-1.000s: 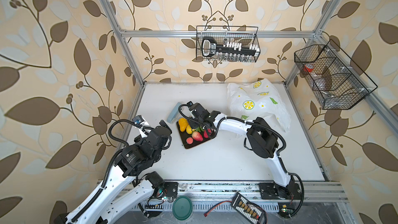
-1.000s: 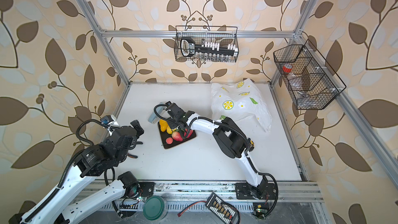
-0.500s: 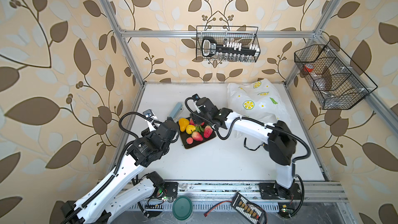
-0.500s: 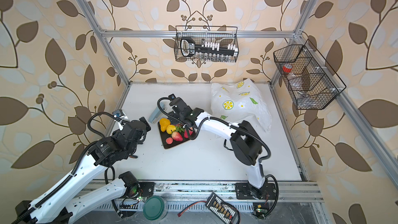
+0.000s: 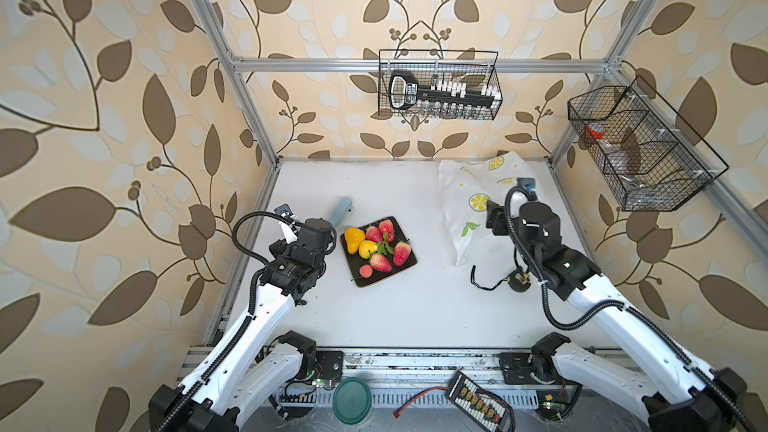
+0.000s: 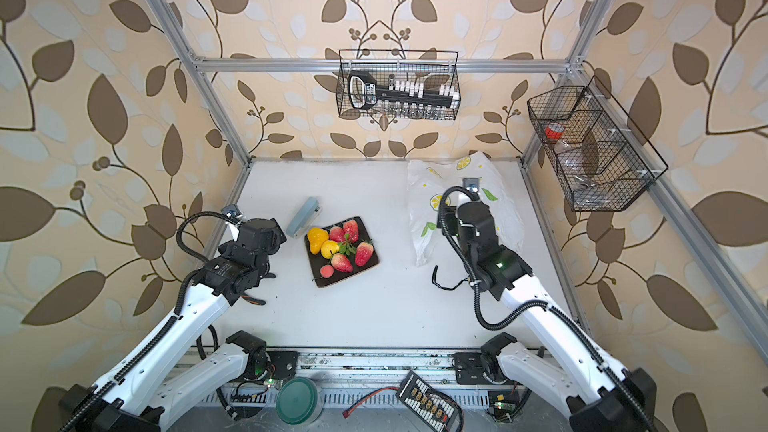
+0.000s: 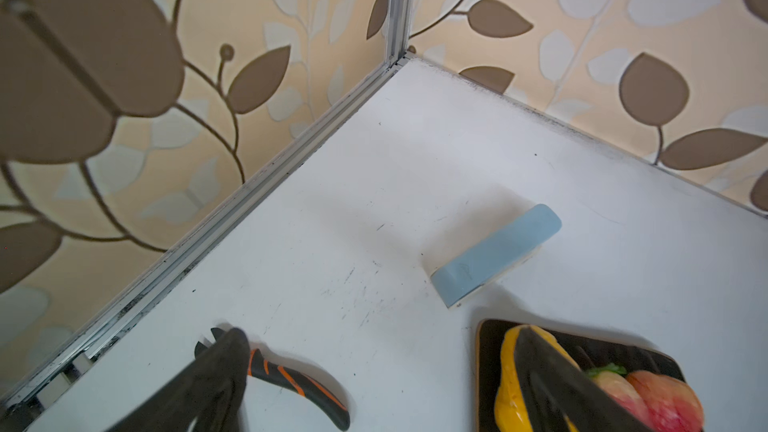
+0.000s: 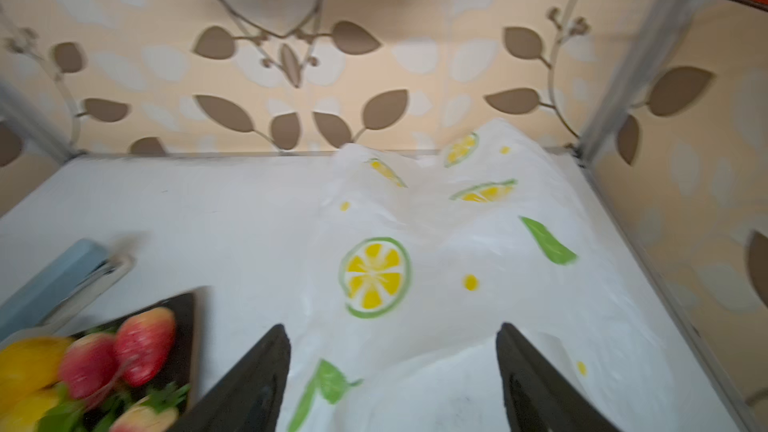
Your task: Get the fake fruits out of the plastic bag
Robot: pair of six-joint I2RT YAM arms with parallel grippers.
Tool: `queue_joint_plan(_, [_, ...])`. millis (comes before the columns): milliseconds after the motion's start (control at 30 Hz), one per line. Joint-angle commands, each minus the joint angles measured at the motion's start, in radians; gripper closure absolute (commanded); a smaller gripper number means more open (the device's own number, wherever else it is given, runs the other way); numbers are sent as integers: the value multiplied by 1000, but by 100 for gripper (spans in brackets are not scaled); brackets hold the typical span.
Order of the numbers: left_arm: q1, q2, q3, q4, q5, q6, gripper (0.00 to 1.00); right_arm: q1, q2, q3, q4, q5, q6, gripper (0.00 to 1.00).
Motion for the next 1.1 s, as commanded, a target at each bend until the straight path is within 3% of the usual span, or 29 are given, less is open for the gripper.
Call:
queue_joint_plan(0, [62, 17, -53, 176, 22, 117, 1, -149, -49, -179, 128, -4, -35, 20])
queue_joint_plan(200, [144, 106, -172, 412, 128, 240, 1, -378, 66, -425, 555, -166, -26, 17])
queue_joint_plan(467, [179, 239, -275, 685, 230, 330, 1, -414, 400, -513, 1040, -216, -124, 12])
queue_joint_plan(567, [189, 294, -302, 771, 271, 362, 1, -440, 442, -494, 1077, -297, -95, 14])
queue_joint_plan(800, [214, 397, -341, 978, 360, 478, 1, -441, 594, -582, 1397, -407, -108, 13])
queue_joint_plan(933, [263, 447, -330, 1034, 485, 473, 1, -440, 588, -575, 1374, -418, -109, 11])
queue_joint_plan(1067, [264, 586, -385, 1253, 551, 488, 1, -440, 589, -570, 1362, -415, -108, 6])
